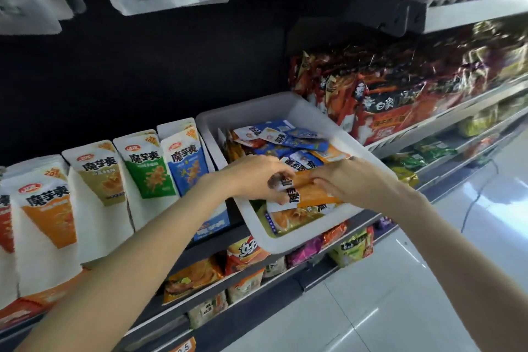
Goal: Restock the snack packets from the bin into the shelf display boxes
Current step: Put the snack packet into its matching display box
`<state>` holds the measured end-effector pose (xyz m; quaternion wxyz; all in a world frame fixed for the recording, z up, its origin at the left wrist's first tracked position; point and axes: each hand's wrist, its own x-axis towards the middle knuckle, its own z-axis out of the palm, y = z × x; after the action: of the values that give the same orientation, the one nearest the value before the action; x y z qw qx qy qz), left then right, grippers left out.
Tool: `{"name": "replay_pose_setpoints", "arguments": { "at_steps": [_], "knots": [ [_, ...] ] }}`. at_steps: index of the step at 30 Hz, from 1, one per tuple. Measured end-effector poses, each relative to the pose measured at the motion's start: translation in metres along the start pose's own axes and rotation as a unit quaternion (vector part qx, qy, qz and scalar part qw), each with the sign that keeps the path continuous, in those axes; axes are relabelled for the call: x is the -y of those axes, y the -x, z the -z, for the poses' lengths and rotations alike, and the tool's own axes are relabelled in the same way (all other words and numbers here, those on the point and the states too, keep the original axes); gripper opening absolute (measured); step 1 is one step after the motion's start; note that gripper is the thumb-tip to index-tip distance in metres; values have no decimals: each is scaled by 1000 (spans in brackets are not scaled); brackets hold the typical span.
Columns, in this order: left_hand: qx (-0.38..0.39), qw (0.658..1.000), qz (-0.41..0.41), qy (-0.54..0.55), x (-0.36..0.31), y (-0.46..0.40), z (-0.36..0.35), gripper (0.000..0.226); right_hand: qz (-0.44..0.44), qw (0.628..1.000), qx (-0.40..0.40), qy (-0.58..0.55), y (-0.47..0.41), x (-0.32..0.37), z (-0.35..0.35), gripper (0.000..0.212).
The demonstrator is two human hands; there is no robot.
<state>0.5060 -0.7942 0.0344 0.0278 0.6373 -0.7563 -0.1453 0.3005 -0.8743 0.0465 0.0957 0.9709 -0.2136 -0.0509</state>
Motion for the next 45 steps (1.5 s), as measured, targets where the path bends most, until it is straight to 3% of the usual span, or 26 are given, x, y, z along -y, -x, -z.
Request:
{"name": "replay_pose_setpoints", "arguments": {
  "at_steps": [2,4,5,7,9,12,15,18,23,25,27,29,32,37,41,45],
  "knots": [
    [-155,980,7,128,6,8,4,47,-26,987,-159,-1,1,-7,-5,24],
    [-364,894,25,262,10,18,9,42,-123,932,-301,-162,6,-8,-1,14],
    [-426,850,43,307,10,22,13,38,-167,882,-339,-281,7,-9,4,14],
    [-430,819,83,370,8,28,19,27,-216,749,-293,-553,5,-1,14,15],
    [-351,822,94,439,2,33,23,19,-218,630,-233,-708,0,11,20,14],
    [-251,818,85,510,-7,40,26,24,-201,581,-213,-760,-10,29,20,16],
    [-234,817,82,521,-11,44,21,30,-179,590,-195,-763,-19,43,19,14],
    [-284,867,71,403,-9,51,16,25,-155,642,-184,-728,-26,51,23,20],
    [-273,908,63,310,-2,78,10,22,-89,746,-284,-596,-34,44,51,69],
    [-280,912,61,295,-1,90,9,21,-49,797,-260,-544,-36,45,66,63],
    [-305,910,77,271,1,104,10,22,0,859,-205,-469,-39,49,81,39],
    [-347,898,85,258,4,120,10,23,60,890,-156,-424,-43,58,95,20],
    [-424,874,96,217,14,147,8,24,119,880,-137,-438,-59,78,107,10],
    [-578,786,197,103,49,212,-2,26,133,812,-225,-522,-108,126,113,10],
    [-529,750,392,67,89,273,-22,37,167,814,-232,-506,-149,176,120,9],
    [-440,761,474,57,110,305,-46,39,197,870,-264,-366,-182,235,126,8]
  ]
}}
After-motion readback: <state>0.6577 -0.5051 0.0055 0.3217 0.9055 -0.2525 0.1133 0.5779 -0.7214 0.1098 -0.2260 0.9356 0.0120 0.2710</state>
